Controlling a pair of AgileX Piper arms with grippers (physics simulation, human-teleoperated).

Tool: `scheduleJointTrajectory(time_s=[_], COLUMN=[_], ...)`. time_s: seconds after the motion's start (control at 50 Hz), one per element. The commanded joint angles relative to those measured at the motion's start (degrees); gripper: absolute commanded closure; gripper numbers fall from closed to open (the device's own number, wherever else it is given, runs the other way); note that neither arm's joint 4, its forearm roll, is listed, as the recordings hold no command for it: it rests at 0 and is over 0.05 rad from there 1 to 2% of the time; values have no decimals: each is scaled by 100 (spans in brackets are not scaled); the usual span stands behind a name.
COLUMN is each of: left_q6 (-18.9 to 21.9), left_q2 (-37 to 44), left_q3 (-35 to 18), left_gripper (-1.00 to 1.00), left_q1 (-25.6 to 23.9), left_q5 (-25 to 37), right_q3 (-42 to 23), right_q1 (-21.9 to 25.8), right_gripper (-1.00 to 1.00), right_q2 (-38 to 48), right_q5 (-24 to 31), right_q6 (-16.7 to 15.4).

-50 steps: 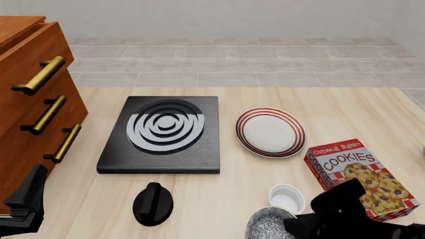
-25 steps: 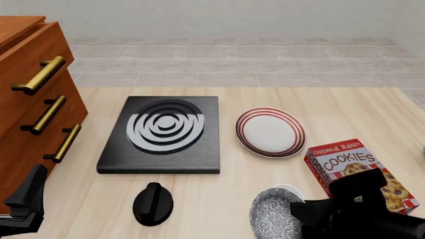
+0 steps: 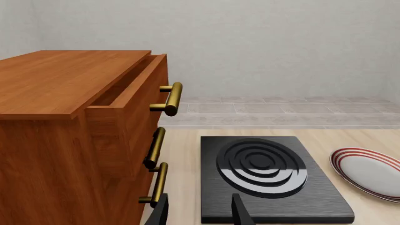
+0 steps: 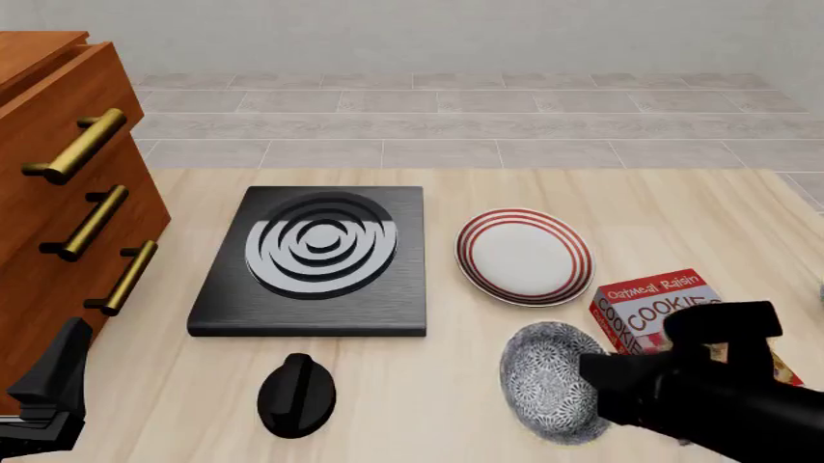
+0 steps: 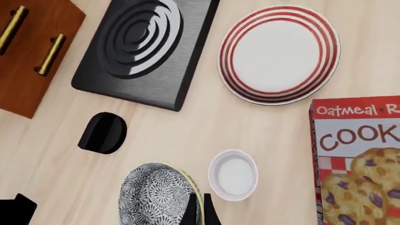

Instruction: Pick the akita bowl next to the ramekin and place it on the plate.

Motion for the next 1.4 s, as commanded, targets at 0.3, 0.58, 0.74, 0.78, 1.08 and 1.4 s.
scheduleJointTrajectory(time_s=[0.3, 0.58, 0.74, 0.78, 1.08, 1.4], left_q6=[0, 0, 0, 0, 0, 0], left_q2=[0, 0, 0, 0, 0, 0], left_q3=[0, 0, 0, 0, 0, 0], left_gripper=[-100, -100, -100, -100, -100, -100], left_q1=[0, 0, 0, 0, 0, 0], left_q5=[0, 0, 0, 0, 0, 0], right_q3=[-231, -589, -735, -767, -865, -1097], right_q1=[-452, -646, -777, -802, -976, -1134], right_gripper=[100, 100, 100, 100, 100, 100], right_q2=[435, 933, 1210, 1293, 1928, 2538], right_q5=[-383, -542, -697, -751, -1248, -1687], right_q6=[-95, -402, -520, -550, -643, -684])
